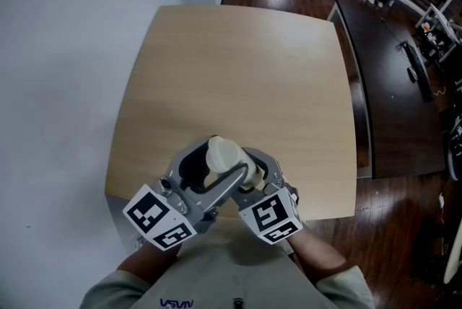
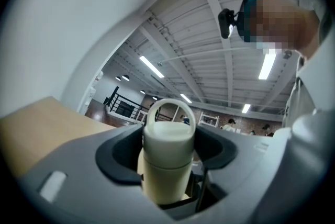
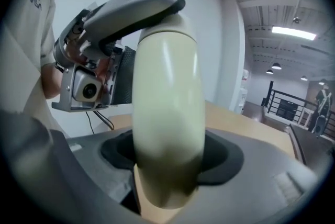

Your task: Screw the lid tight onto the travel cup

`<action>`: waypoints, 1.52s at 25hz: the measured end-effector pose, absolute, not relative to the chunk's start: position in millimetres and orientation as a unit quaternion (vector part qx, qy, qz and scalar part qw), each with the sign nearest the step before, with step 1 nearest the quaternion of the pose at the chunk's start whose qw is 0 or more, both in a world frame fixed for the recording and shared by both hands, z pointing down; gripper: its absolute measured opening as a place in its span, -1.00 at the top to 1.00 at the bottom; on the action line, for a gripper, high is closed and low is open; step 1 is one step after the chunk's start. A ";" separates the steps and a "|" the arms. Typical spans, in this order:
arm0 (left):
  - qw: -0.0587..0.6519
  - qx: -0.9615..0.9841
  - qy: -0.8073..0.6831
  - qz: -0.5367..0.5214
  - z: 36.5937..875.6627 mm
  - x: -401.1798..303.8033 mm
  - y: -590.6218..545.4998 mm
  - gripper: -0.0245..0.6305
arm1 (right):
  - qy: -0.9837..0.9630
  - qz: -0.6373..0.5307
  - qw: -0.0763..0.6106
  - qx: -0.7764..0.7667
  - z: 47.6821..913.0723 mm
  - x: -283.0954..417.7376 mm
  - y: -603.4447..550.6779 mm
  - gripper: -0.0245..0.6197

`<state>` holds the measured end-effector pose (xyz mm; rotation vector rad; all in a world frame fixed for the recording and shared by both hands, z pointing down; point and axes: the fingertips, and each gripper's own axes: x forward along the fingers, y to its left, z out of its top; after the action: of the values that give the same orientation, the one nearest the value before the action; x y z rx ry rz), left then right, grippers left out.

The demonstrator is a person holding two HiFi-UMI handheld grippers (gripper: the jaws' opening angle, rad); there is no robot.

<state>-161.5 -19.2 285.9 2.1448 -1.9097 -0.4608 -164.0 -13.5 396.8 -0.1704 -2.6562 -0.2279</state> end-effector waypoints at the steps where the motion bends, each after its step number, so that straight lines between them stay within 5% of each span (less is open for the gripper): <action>1: 0.114 0.737 -0.647 -0.156 284.9 -160.6 -18.5 0.06 | -0.967 -0.073 0.231 -0.079 396.1 -163.0 -9.2 -0.01; 8: 0.098 0.822 -0.538 -0.159 264.5 -138.2 -6.8 0.00 | -0.924 0.045 0.239 -0.294 378.3 -131.0 35.2 -0.01; 16: 0.147 0.932 -0.211 -0.256 234.9 -98.2 15.4 0.00 | -0.750 0.214 0.180 -0.600 320.8 -63.3 87.3 -0.01; 22: 0.173 0.933 -0.071 -0.306 225.7 -94.6 24.4 0.00 | -0.678 0.262 0.145 -0.671 300.3 -51.2 105.1 -0.01; 31: 0.157 0.941 -0.071 -0.290 229.5 -92.2 25.6 -0.01 | -0.689 0.257 0.152 -0.660 306.8 -52.0 106.2 -0.01; 38: 0.120 0.914 -0.273 -0.274 235.8 -129.7 -6.8 -0.17 | -0.830 0.212 0.148 -0.493 322.3 -101.1 64.0 -0.01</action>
<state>-129.7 -6.8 235.8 2.6704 -0.7979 -0.8015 -101.1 64.0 322.3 -1.4186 -2.3881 0.6095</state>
